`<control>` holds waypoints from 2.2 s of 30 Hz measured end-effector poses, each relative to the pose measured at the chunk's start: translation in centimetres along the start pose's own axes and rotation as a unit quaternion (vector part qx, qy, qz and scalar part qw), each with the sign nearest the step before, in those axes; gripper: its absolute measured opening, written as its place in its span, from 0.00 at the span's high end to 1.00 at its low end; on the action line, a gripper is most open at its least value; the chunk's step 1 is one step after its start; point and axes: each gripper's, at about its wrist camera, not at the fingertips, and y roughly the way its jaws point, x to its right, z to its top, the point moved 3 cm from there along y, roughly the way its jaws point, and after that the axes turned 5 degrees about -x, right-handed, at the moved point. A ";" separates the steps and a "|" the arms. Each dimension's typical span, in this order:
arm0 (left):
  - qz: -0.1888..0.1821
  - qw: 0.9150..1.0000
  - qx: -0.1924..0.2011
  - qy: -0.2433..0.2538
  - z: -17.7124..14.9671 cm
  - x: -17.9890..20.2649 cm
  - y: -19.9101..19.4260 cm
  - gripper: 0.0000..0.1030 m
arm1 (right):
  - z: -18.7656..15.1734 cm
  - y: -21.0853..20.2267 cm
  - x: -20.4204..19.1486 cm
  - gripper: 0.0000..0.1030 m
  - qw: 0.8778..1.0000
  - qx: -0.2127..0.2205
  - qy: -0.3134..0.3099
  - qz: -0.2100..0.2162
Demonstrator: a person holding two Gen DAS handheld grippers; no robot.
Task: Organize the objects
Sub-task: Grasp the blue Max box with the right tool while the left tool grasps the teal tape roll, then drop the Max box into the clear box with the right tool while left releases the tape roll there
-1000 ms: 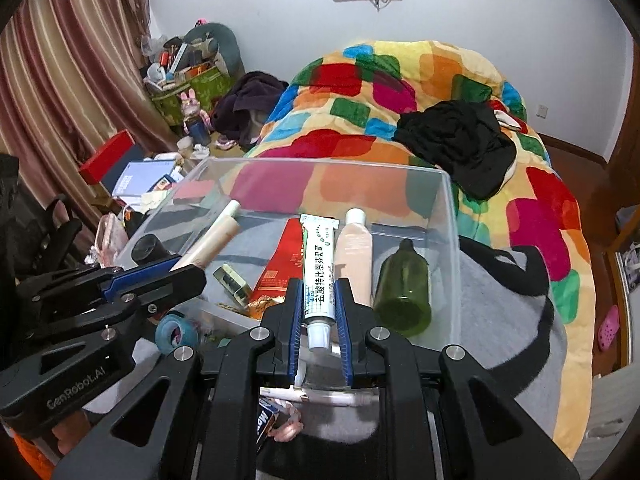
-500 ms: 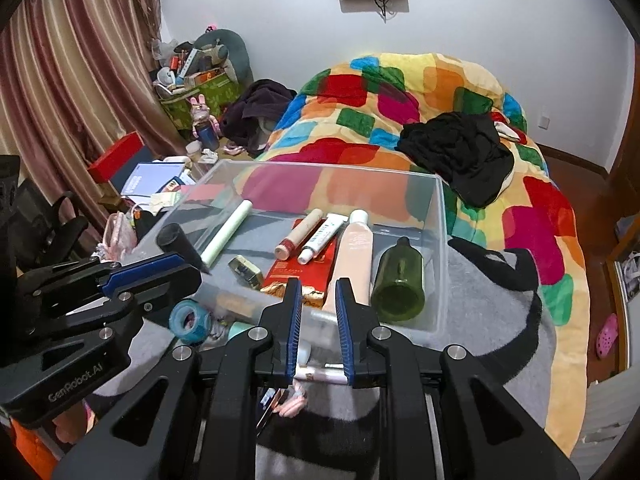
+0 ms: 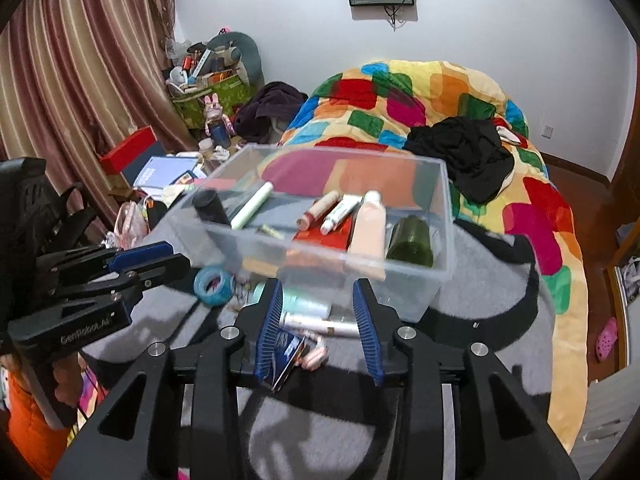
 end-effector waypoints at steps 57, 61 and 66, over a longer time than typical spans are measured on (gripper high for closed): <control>-0.015 0.999 0.032 0.027 -1.3 2.4 -2.4 0.63 | -4.7 0.1 -0.6 0.94 1.000 -0.014 0.018 -0.006; -0.017 0.999 0.034 0.030 -1.1 2.8 -2.4 0.63 | -4.8 0.3 -0.4 0.92 1.000 -0.011 0.015 -0.011; -0.019 0.999 0.039 0.032 -0.3 3.2 -2.3 0.63 | -5.1 0.7 -0.8 0.92 1.000 -0.016 -0.005 -0.009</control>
